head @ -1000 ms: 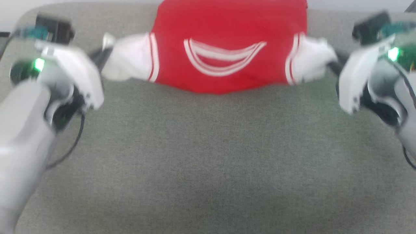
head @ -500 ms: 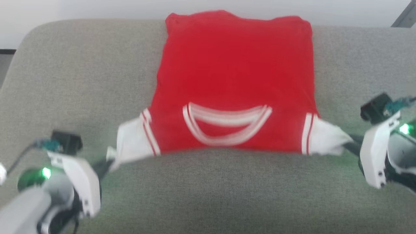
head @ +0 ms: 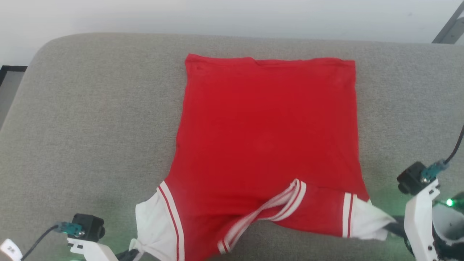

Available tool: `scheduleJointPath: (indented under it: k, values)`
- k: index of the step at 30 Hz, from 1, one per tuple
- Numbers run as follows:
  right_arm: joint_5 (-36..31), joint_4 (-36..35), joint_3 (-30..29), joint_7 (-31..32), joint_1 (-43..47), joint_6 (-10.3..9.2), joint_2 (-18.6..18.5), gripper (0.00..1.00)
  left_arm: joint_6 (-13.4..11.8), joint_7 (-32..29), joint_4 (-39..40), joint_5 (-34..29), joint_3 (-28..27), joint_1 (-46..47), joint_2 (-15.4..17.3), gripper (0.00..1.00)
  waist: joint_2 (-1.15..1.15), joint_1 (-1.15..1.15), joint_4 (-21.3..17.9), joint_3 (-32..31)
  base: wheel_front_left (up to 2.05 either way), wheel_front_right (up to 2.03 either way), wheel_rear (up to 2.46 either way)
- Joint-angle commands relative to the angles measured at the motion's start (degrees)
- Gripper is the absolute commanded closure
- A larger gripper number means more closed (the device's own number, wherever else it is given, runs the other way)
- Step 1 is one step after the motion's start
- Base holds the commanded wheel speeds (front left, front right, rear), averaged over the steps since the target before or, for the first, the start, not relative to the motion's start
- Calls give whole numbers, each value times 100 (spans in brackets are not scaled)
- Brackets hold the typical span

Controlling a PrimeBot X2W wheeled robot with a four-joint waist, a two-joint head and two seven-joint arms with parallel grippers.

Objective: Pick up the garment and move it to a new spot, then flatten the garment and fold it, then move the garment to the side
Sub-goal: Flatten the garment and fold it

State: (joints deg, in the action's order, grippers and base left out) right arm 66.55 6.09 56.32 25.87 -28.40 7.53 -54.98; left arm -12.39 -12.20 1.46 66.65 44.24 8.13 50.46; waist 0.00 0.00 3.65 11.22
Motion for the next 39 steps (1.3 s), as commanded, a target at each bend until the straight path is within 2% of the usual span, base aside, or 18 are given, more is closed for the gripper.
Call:
scheduleJointPath:
  k: [1, 6, 7, 8, 10, 11, 12, 17, 21, 24, 30, 36, 39]
  values:
    - [58, 11, 15, -18, 133, -8, 0, 100, -45, 42, 26, -26, 8, -58, -25, 100, 0, 0, 18, -11, 0, 0, 0]
    - [-36, 198, -47, -176, 361, -9, 151, 100, -170, 239, 0, -121, -7, -46, -207, 100, 0, 0, 21, -17, 0, 0, 0]
    - [-58, 271, -88, -221, 389, -9, 215, 95, -167, 266, -2, -154, -3, -2, -237, 100, 0, 0, 18, -15, 0, 0, 0]
    - [-69, 335, -146, -269, 406, -9, 272, 73, -162, 288, -8, -180, -4, 42, -271, 100, 0, 0, 17, -11, 0, 0, 0]
    - [-124, 425, -258, -322, 409, -11, 351, 37, -169, 332, -20, -173, -19, 96, -337, 100, 0, 0, 8, 6, 0, 0, 0]
    - [-143, 449, -334, -350, 401, -11, 379, 3, -153, 358, -14, -192, -24, 129, -364, 100, 0, 0, 4, 16, 0, 0, 0]
    - [-182, 461, -414, -375, 388, -11, 378, 0, -149, 393, -9, -197, -49, 160, -394, 100, 0, 0, 2, 28, 0, 0, 0]
    - [-376, 322, -993, -518, 265, -9, 319, 0, -168, 518, 12, -239, -115, 277, -475, 100, 0, 0, -7, 138, 0, 0, 0]
    - [-643, 388, -1680, -645, 131, -9, 466, 0, -166, 630, 38, -268, -166, 328, -521, 100, 0, 0, -12, 275, 0, 0, 0]
    - [-1005, 651, -2250, -694, -100, -9, 738, 0, -105, 674, 63, -285, -172, 417, -591, 100, 0, 0, 16, 414, 0, 0, 0]
    - [-1712, 1185, -2953, -600, -690, -7, 1367, 0, -26, 652, 31, -398, -118, 628, -713, 100, 0, 0, 170, 705, 0, 0, 0]
    - [-2512, 2156, -3524, -318, -1635, -6, 2005, 0, 121, 621, -55, -559, -36, 978, -909, 100, 0, 0, 459, 1062, 0, 0, 0]
    - [-2801, 2704, -3689, -79, -2109, -7, 2196, 0, 202, 591, -128, -594, 17, 1145, -1029, 100, 0, 0, 622, 1225, 0, 0, 0]
